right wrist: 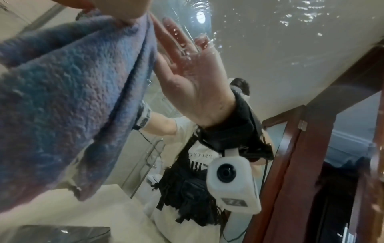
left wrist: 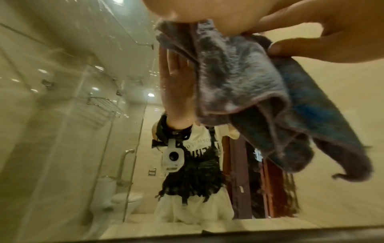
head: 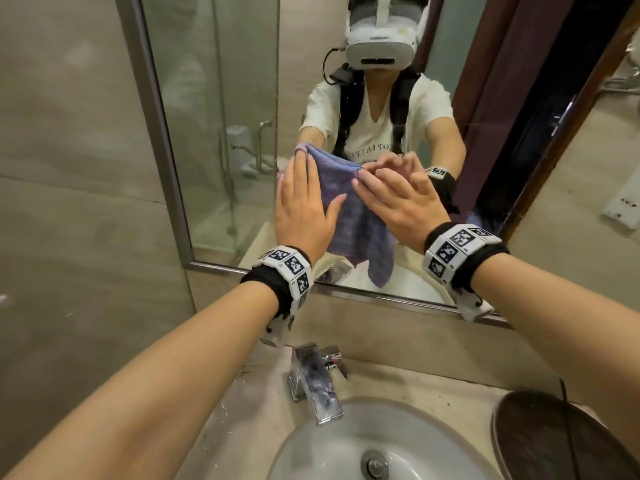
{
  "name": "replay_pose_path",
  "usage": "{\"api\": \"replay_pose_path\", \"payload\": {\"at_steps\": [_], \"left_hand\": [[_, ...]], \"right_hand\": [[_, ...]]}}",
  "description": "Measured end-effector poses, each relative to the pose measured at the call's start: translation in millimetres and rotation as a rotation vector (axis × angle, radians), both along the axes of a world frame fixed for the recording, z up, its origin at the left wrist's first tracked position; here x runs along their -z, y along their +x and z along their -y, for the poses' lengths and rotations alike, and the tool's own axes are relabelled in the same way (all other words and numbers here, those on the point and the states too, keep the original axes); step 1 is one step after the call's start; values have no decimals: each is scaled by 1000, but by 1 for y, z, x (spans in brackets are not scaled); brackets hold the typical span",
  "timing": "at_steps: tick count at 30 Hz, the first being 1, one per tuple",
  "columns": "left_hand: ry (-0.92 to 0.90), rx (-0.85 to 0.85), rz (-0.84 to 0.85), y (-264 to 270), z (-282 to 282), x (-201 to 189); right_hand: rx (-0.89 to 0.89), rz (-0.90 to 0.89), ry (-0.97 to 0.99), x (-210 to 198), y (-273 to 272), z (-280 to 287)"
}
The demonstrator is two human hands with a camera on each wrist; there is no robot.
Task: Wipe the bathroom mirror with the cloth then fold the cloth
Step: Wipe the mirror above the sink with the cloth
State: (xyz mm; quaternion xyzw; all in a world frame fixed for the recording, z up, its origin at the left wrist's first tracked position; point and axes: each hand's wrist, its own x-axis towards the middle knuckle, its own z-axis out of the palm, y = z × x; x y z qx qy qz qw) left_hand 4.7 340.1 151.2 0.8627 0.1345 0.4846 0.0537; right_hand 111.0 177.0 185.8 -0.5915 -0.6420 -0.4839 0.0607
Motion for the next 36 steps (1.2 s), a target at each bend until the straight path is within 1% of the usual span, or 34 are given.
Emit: {"api": "replay_pose_path", "payload": {"at_steps": [1,2,4,5,6,8,11,12,14,15,16,17,19,20,22,24,28,32,36], "left_hand": [[-42,-4,-67,1,5,-1],[-81,-9,-120,2,10,-2],[-136,-16,-179,5,19,-6],[-142,-28,-192,7,21,-7],[-142,-35,-192,8,22,-7],[-124,3,-151,10,20,-7],[-58,63,-116,13,17,-11],[-66,101,-102,14,16,-12],[-173,275,-115,12,19,-18],[-197,349,-153,12,20,-20],[-169,372,-166,12,22,-19],[-91,338,-176,15,24,-16],[89,189,-249,17,30,-10],[141,109,-269,19,33,-8],[163,47,-261,25,43,0],[174,83,-270,31,54,5],[315,206,-332,39,75,14],[338,166,-291,34,63,19],[308,84,-285,20,20,36]], "right_hand": [[212,67,-17,4,-7,-1],[337,152,-26,4,-10,1],[388,177,6,-6,-13,8],[432,203,57,-13,-13,12],[455,188,107,-18,-15,17],[456,178,160,-23,-19,23],[480,195,158,-24,-24,30],[480,195,161,-25,-25,33],[462,175,185,-26,-24,38],[456,164,206,-27,-24,40],[457,154,220,-30,-25,42],[456,149,243,-31,-24,44],[457,139,274,-35,-25,47],[461,133,284,-36,-25,50],[463,127,289,-33,-25,57],[467,140,267,-27,-25,67],[525,116,175,-10,-23,90],[556,95,122,-4,-18,94],[530,83,161,-5,-18,79]]}}
